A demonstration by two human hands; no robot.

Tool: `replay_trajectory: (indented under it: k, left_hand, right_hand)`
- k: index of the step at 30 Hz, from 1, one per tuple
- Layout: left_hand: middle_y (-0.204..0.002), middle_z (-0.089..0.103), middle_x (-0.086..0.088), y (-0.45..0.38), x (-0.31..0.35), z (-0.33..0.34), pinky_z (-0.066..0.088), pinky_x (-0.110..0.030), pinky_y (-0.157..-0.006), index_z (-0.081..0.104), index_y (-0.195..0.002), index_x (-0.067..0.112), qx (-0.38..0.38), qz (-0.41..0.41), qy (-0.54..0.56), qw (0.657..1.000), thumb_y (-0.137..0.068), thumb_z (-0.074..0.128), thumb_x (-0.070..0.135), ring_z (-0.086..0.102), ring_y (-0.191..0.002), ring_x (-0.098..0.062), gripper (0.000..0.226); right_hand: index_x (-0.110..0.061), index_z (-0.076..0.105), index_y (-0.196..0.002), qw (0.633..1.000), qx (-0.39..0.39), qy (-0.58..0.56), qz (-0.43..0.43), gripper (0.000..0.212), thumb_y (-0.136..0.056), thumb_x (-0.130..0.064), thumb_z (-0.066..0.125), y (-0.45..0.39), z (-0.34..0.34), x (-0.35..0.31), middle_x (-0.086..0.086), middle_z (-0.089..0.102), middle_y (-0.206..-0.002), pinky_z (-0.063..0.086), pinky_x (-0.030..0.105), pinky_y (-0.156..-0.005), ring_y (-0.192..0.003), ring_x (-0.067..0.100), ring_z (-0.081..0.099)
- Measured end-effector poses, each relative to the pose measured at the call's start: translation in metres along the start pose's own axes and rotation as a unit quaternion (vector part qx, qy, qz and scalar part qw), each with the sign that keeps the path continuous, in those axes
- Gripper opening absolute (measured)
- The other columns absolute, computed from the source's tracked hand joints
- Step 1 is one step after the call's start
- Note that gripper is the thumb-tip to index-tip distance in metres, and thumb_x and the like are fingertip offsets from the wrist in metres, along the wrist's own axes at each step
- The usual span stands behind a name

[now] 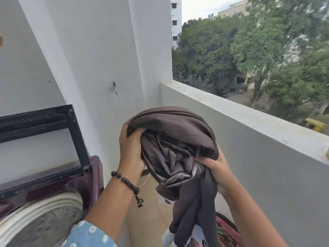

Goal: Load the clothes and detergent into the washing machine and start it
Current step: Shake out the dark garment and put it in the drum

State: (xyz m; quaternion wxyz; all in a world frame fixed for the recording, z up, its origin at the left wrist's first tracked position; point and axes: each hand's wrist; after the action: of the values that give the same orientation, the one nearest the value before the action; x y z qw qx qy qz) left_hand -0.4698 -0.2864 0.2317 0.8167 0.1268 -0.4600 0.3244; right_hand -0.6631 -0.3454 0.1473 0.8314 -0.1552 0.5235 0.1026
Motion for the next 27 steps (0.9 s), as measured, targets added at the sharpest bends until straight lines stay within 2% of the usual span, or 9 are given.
replay_trajectory:
  k: [3,6,9,11,14,17,20,24,27]
  left_hand:
    - [-0.118,0.068,-0.008,0.001,-0.008,-0.022,0.055,-0.028,-0.075,0.057,-0.127,0.013,-0.098,-0.058,-0.119,0.986,-0.075,0.076,0.013,0.066,-0.108,-0.024,0.055]
    - [-0.146,0.047,0.001,0.009,-0.001,-0.041,0.042,-0.037,-0.106,0.039,-0.142,0.032,-0.185,-0.082,-0.267,0.942,-0.065,0.088,0.026,0.045,-0.135,-0.019,0.092]
    - [-0.159,0.013,0.015,0.02,0.014,-0.036,0.023,-0.032,-0.113,0.008,-0.148,0.053,-0.269,-0.045,-0.44,0.856,-0.059,0.091,0.039,0.014,-0.145,-0.004,0.122]
    - [-0.16,0.001,0.023,0.027,0.017,-0.021,0.018,-0.035,-0.119,-0.008,-0.145,0.059,-0.33,-0.005,-0.524,0.785,-0.057,0.091,0.045,0.003,-0.148,-0.002,0.133]
    - [-0.161,0.004,0.021,0.031,0.006,0.001,0.021,-0.038,-0.121,-0.017,-0.141,0.062,-0.362,0.066,-0.583,0.725,-0.052,0.093,0.049,0.011,-0.149,-0.006,0.142]
    - [-0.148,0.037,0.018,0.03,-0.004,0.01,0.036,-0.019,-0.109,0.0,-0.148,0.057,-0.332,0.118,-0.552,0.756,-0.056,0.094,0.039,0.041,-0.134,-0.003,0.132]
    - [-0.133,0.054,0.025,0.032,-0.008,0.012,0.039,-0.006,-0.098,0.036,-0.14,0.05,-0.304,0.187,-0.488,0.797,-0.06,0.089,0.038,0.052,-0.124,0.003,0.097]
    - [-0.121,0.065,0.019,0.032,-0.012,0.017,0.046,-0.015,-0.095,0.057,-0.118,0.048,-0.247,0.199,-0.379,0.869,-0.059,0.081,0.036,0.059,-0.117,-0.003,0.065]
    - [-0.12,0.067,0.01,0.027,-0.014,0.017,0.05,-0.018,-0.088,0.061,-0.117,0.039,-0.166,0.169,-0.296,0.925,-0.066,0.085,0.01,0.062,-0.115,-0.012,0.063]
  right_hand:
    - [-0.013,0.06,-0.117,0.999,0.01,0.013,-0.036,0.061,-0.059,0.004,0.072,-0.011,-0.009,-0.021,0.01,0.073,-0.1,0.059,0.039,-0.077,-0.092,0.027,0.07]
    - [-0.025,0.064,-0.111,0.993,-0.031,0.086,-0.078,0.064,-0.057,0.008,0.073,-0.021,-0.018,-0.043,-0.001,0.075,-0.098,0.057,0.035,-0.083,-0.094,0.019,0.07]
    - [-0.032,0.063,-0.11,0.963,-0.103,0.218,-0.12,0.071,-0.06,0.018,0.075,-0.029,-0.018,-0.059,-0.015,0.073,-0.099,0.053,0.022,-0.082,-0.095,0.005,0.068]
    - [-0.026,0.064,-0.114,0.939,-0.173,0.267,-0.128,0.066,-0.062,0.014,0.074,-0.03,-0.009,-0.066,-0.011,0.073,-0.103,0.052,0.019,-0.081,-0.095,0.005,0.067]
    - [-0.022,0.062,-0.121,0.908,-0.243,0.31,-0.142,0.063,-0.067,0.005,0.078,-0.028,0.008,-0.072,-0.007,0.072,-0.11,0.052,0.022,-0.085,-0.103,0.008,0.067]
    - [-0.021,0.06,-0.124,0.888,-0.271,0.335,-0.162,0.065,-0.069,0.005,0.08,-0.028,0.01,-0.082,-0.006,0.071,-0.112,0.051,0.022,-0.086,-0.105,0.008,0.067]
    - [-0.022,0.055,-0.13,0.879,-0.295,0.342,-0.149,0.071,-0.067,0.001,0.081,-0.03,0.003,-0.094,-0.005,0.067,-0.118,0.05,0.024,-0.092,-0.11,0.009,0.064]
    - [-0.034,0.035,-0.146,0.903,-0.317,0.279,-0.08,0.093,-0.067,-0.017,0.082,-0.026,-0.016,-0.095,-0.001,0.056,-0.134,0.044,0.032,-0.104,-0.123,0.013,0.056]
    - [-0.044,0.023,-0.149,0.915,-0.306,0.261,-0.034,0.112,-0.057,-0.047,0.088,-0.023,-0.039,-0.085,-0.007,0.045,-0.146,0.034,0.037,-0.113,-0.135,0.008,0.043]
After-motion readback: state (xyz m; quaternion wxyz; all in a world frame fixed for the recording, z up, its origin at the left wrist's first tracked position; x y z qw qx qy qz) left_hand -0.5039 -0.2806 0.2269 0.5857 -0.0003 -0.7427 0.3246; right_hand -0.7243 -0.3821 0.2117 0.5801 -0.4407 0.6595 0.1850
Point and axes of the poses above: each hand's wrist, its own y-axis away from the middle knuckle, its own z-axis out of the palm, x = y × z
